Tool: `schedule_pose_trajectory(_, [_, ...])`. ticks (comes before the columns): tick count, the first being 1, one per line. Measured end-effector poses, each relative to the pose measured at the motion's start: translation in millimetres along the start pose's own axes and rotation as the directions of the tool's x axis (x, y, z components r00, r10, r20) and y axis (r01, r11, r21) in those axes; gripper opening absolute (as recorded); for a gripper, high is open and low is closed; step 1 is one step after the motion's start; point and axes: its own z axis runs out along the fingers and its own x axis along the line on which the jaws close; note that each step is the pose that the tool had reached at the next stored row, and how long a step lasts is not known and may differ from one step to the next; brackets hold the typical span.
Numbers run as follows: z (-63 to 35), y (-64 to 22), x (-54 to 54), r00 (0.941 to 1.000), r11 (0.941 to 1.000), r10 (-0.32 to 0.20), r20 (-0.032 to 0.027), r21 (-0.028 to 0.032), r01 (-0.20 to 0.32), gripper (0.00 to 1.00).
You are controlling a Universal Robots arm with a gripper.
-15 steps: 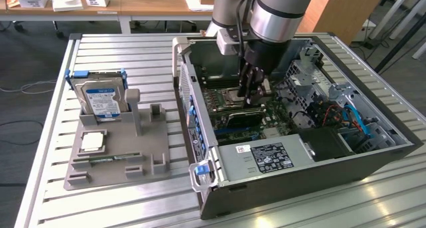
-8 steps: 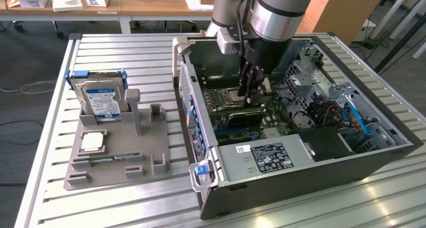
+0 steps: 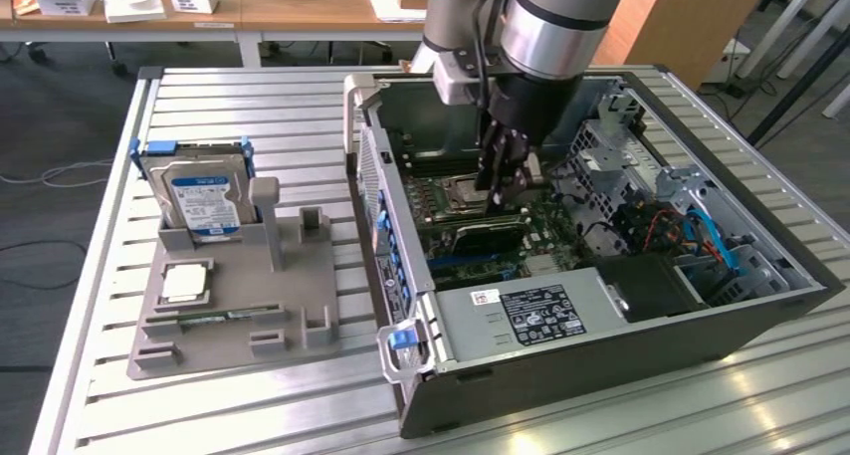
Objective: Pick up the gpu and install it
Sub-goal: 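Insert the gpu into the slot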
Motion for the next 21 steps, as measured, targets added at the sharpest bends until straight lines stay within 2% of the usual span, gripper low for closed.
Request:
schedule_pose_trajectory(13, [-2.2,0.0,-0.1,1.0000,1.0000,0.000,0.0001,0.0001,0.000,0.41])
schedule_pose_trajectory(21, [-19.0,0.1,-0.7,1.0000,1.0000,0.000,0.0003,0.0002,0.000,0.41])
